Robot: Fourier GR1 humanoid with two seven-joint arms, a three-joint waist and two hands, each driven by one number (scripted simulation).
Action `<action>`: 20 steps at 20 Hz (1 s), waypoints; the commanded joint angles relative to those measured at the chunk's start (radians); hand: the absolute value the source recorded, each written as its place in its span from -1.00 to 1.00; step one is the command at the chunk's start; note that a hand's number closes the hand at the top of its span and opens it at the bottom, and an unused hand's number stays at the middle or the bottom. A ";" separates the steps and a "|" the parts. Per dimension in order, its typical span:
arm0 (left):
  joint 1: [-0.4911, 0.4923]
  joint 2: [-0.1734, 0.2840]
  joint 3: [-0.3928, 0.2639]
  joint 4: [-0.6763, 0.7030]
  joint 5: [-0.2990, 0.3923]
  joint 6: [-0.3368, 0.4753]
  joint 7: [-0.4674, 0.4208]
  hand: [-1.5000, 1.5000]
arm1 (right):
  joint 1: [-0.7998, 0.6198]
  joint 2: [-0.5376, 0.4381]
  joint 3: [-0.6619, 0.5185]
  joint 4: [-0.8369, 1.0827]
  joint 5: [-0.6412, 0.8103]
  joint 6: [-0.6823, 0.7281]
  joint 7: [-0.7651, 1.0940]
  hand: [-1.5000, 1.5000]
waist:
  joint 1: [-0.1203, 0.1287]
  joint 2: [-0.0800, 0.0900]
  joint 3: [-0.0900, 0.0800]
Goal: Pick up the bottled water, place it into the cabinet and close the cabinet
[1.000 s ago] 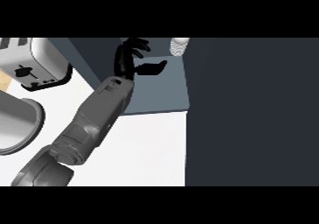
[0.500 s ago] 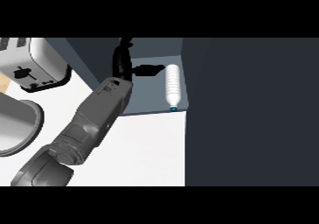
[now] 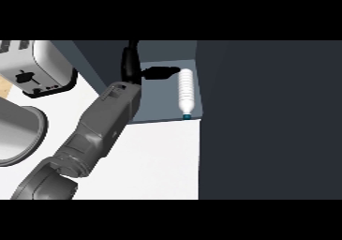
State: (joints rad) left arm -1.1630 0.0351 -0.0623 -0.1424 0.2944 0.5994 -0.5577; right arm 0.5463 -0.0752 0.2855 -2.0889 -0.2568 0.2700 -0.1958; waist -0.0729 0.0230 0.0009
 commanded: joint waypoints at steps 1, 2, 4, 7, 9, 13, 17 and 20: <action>0.080 0.039 0.036 -0.042 0.024 -0.090 -0.111 -1.00 | 0.007 0.005 -0.020 0.035 0.000 0.002 -0.044 -1.00 | 0.030 -0.007 -0.002; 0.052 0.070 0.046 -0.049 0.033 -0.150 -0.096 -1.00 | 0.008 -0.004 -0.010 0.033 0.011 0.020 -0.061 -1.00 | 0.024 -0.006 -0.002; 0.092 0.051 0.059 -0.074 0.045 -0.199 -0.146 -1.00 | 0.004 -0.018 -0.032 -0.005 -0.009 0.010 -0.024 -1.00 | 0.039 -0.011 -0.002; 0.115 0.050 0.063 -0.109 0.048 -0.258 -0.176 -1.00 | 0.044 -0.027 -0.022 -0.032 0.004 0.003 -0.014 -1.00 | 0.051 -0.019 -0.002; 0.145 0.025 0.068 -0.136 0.056 -0.294 -0.194 -1.00 | 0.031 0.005 0.005 0.023 0.045 -0.014 -0.054 -1.00 | 0.059 -0.020 -0.001; 0.182 0.023 0.041 -0.212 0.054 -0.321 -0.155 -1.00 | 0.064 -0.004 -0.010 -0.024 0.030 -0.026 -0.042 -1.00 | 0.078 -0.030 -0.001; 0.214 -0.013 0.023 -0.284 0.085 -0.315 -0.157 -1.00 | -0.005 -0.017 -0.077 0.072 -0.021 0.000 -0.053 -1.00 | 0.096 -0.032 0.000; 0.278 -0.023 -0.041 -0.370 0.095 -0.337 -0.121 -1.00 | 0.075 -0.026 -0.031 -0.087 -0.007 -0.031 0.008 -1.00 | 0.107 -0.042 -0.001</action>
State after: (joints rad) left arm -1.0078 -0.0035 -0.1335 -0.4181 0.3547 0.3018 -0.7007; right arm 0.5998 -0.0876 0.2604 -2.1212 -0.2527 0.2454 -0.2132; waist -0.0118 0.0014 0.0061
